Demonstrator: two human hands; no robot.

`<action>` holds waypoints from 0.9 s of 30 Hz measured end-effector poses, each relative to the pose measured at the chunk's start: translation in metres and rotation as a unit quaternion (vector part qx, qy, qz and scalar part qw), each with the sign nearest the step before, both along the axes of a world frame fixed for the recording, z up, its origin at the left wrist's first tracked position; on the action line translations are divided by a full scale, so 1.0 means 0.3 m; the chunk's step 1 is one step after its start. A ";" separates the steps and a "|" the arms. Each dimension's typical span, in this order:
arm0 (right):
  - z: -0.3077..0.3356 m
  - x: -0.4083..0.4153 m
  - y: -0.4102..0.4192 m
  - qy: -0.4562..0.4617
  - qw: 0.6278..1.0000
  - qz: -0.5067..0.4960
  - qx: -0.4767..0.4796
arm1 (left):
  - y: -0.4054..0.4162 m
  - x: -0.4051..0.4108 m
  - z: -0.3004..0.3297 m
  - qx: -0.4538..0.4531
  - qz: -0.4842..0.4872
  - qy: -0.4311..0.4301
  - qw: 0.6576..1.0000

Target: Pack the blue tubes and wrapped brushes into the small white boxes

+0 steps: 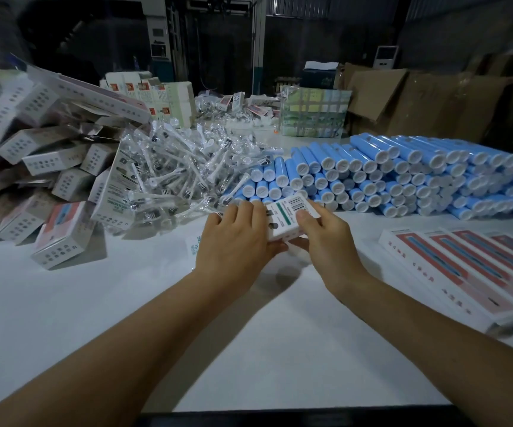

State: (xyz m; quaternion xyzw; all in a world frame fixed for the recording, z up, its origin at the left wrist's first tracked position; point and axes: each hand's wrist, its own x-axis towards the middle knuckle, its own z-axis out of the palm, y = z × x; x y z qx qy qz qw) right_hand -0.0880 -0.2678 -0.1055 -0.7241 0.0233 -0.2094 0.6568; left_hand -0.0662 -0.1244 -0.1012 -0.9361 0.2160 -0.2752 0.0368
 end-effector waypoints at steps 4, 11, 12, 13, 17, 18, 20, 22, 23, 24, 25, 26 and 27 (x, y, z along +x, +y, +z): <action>-0.008 -0.013 -0.001 -0.040 0.984 -0.051 -0.166 | 0.000 -0.014 0.004 0.004 -0.011 -0.015 1.000; -0.010 -0.008 -0.010 -0.029 0.986 -0.031 -0.159 | 0.002 -0.023 0.009 -0.007 -0.007 -0.004 1.000; -0.007 -0.006 -0.011 -0.025 0.991 -0.016 -0.131 | 0.001 -0.019 0.010 -0.011 -0.006 -0.004 1.000; -0.005 0.000 -0.012 -0.019 0.995 -0.001 -0.099 | -0.001 -0.017 0.010 -0.015 -0.009 -0.005 1.000; -0.007 0.020 -0.017 0.000 0.999 0.035 0.006 | -0.012 -0.016 -0.001 0.007 -0.020 -0.013 1.000; -0.011 0.024 -0.018 0.003 0.999 0.036 0.012 | -0.015 -0.016 -0.005 0.013 -0.017 -0.015 1.000; -0.013 0.022 -0.014 0.011 0.999 0.038 0.018 | -0.019 -0.020 -0.011 0.013 -0.012 -0.012 1.000; -0.003 0.020 -0.009 0.017 0.998 0.051 0.033 | -0.022 -0.021 -0.009 0.000 -0.007 -0.008 1.000; 0.007 0.017 -0.008 0.018 0.997 0.064 0.051 | -0.023 -0.018 -0.004 -0.012 -0.009 -0.006 1.000; 0.016 0.016 -0.008 0.014 0.994 0.079 0.074 | -0.020 -0.012 0.006 -0.035 -0.017 0.002 0.999; 0.025 0.014 -0.008 0.008 0.991 0.094 0.092 | -0.016 -0.002 0.020 -0.074 -0.026 0.021 0.997; 0.034 0.011 -0.008 0.001 0.990 0.105 0.096 | -0.011 0.006 0.038 -0.137 -0.044 0.053 0.988; 0.040 0.007 -0.005 -0.008 0.990 0.108 0.088 | -0.007 0.013 0.056 -0.222 -0.077 0.093 0.967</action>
